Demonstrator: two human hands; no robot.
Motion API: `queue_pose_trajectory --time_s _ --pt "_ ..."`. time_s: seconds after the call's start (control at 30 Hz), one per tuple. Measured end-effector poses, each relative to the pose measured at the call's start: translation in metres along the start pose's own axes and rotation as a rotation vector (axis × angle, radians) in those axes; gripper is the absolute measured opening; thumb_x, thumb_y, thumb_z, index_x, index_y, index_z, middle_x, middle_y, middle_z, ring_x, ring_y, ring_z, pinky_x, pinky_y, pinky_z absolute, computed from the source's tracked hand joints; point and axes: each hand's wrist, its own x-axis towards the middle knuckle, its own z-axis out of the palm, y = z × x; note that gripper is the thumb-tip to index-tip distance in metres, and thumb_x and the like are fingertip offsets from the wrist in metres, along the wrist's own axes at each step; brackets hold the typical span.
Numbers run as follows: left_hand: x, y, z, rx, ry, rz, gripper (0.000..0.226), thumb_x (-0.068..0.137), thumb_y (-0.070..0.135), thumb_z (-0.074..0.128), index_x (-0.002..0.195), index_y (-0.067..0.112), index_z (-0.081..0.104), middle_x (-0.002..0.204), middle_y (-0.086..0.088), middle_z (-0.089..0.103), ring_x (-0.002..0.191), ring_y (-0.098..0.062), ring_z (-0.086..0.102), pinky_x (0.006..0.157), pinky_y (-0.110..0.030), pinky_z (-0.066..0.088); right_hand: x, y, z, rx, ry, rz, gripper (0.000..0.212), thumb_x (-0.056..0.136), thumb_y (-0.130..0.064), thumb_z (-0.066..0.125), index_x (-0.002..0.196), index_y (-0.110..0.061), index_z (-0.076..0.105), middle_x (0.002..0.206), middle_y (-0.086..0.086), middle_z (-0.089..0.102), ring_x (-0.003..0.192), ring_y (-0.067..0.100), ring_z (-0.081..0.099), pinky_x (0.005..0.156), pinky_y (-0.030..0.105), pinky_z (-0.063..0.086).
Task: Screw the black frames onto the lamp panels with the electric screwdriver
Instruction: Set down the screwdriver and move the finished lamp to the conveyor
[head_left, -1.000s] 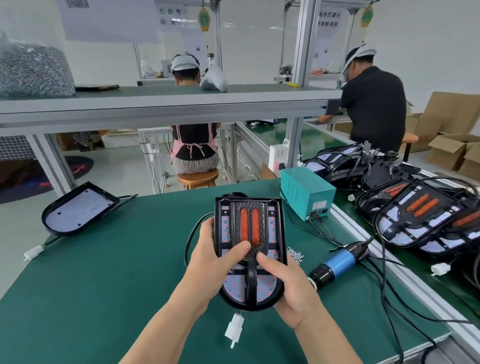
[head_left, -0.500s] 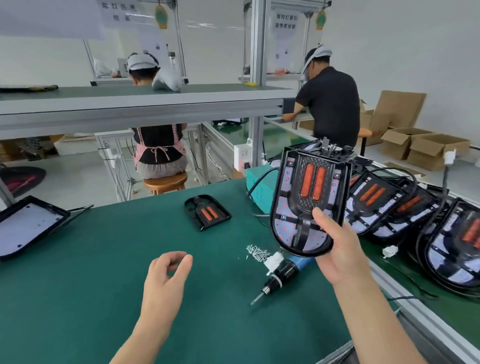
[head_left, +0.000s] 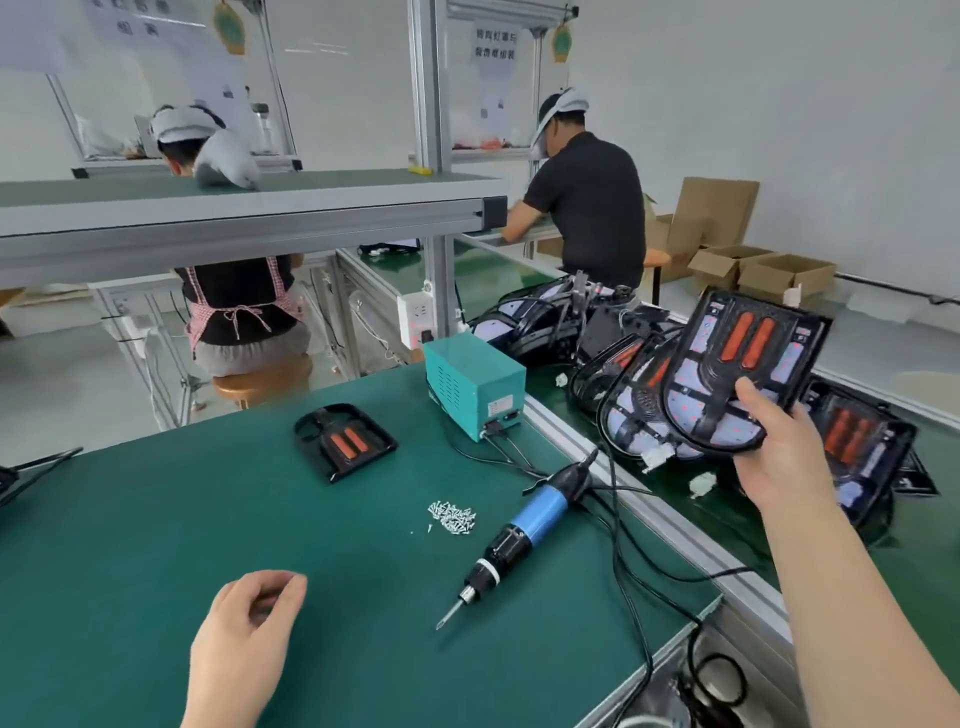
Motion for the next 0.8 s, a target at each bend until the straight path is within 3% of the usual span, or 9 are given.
queue_pose_trajectory --time_s 0.17,0.27,0.33,0.47,0.57,0.63,0.7,0.8 --pt "0.000 0.003 -0.001 0.004 -0.005 0.001 0.008 0.090 0.017 0.072 0.085 0.023 0.071 0.096 0.004 0.066 0.086 0.002 0.057 0.087 -0.033 0.038 0.008 -0.002 -0.042 -0.106 0.068 0.063 0.024 0.094 -0.008 0.068 0.116 -0.019 0.070 0.121 0.007 0.074 0.111 0.025 0.071 0.090 0.042 0.060" --pt "-0.001 0.004 -0.001 0.025 -0.009 0.002 0.006 0.090 0.018 0.072 0.085 0.021 0.071 0.096 0.001 0.066 0.084 -0.006 0.058 0.087 -0.034 0.038 0.006 -0.006 -0.054 -0.238 0.078 0.048 0.025 0.092 -0.003 0.067 0.112 -0.017 0.071 0.104 0.000 0.078 0.094 0.018 0.075 0.077 0.035 0.062" --pt "-0.001 0.006 -0.001 0.031 -0.008 -0.002 0.005 0.090 0.018 0.072 0.086 0.020 0.071 0.096 0.000 0.066 0.083 -0.011 0.059 0.087 -0.034 0.039 0.005 -0.006 -0.059 -0.343 0.092 0.009 0.031 0.090 -0.001 0.070 0.117 -0.017 0.068 0.097 -0.006 0.079 0.087 0.011 0.075 0.081 0.033 0.057" --pt "-0.002 0.006 -0.001 0.025 -0.016 0.001 0.004 0.091 0.018 0.071 0.087 0.019 0.072 0.097 -0.001 0.067 0.084 -0.011 0.059 0.087 -0.033 0.038 0.005 -0.001 -0.061 -0.476 0.139 -0.057 0.034 0.092 -0.007 0.072 0.122 -0.021 0.064 0.108 -0.003 0.073 0.098 0.015 0.068 0.096 0.034 0.048" --pt "-0.002 0.005 -0.003 0.030 -0.024 0.003 0.004 0.091 0.017 0.071 0.088 0.018 0.072 0.097 -0.001 0.067 0.084 -0.012 0.060 0.086 -0.033 0.038 0.001 0.010 -0.057 -0.614 0.202 -0.127 0.027 0.091 -0.018 0.075 0.105 -0.035 0.060 0.100 -0.010 0.068 0.090 0.010 0.063 0.088 0.028 0.045" --pt "-0.002 0.005 -0.004 0.031 -0.026 0.003 0.004 0.091 0.017 0.071 0.087 0.019 0.072 0.098 -0.002 0.067 0.084 -0.011 0.060 0.086 -0.032 0.038 -0.001 0.019 -0.055 -0.672 0.265 -0.172 0.032 0.089 -0.024 0.075 0.114 -0.035 0.058 0.105 -0.008 0.068 0.092 0.011 0.062 0.086 0.029 0.045" --pt "-0.001 0.003 -0.005 0.029 -0.024 0.001 0.005 0.091 0.017 0.071 0.086 0.019 0.072 0.097 -0.002 0.068 0.084 -0.009 0.060 0.086 -0.032 0.038 0.000 0.026 -0.052 -0.675 0.313 -0.190 0.041 0.089 -0.025 0.076 0.124 -0.030 0.055 0.111 -0.005 0.066 0.097 0.015 0.061 0.091 0.034 0.047" --pt "0.000 0.002 -0.005 0.019 -0.019 -0.002 0.007 0.090 0.017 0.072 0.085 0.021 0.071 0.097 -0.001 0.068 0.085 -0.004 0.059 0.081 -0.029 0.040 0.005 0.025 -0.051 -0.448 0.362 -0.142 0.038 0.089 -0.020 0.076 0.120 -0.026 0.054 0.109 -0.005 0.065 0.096 0.011 0.062 0.099 0.036 0.050"
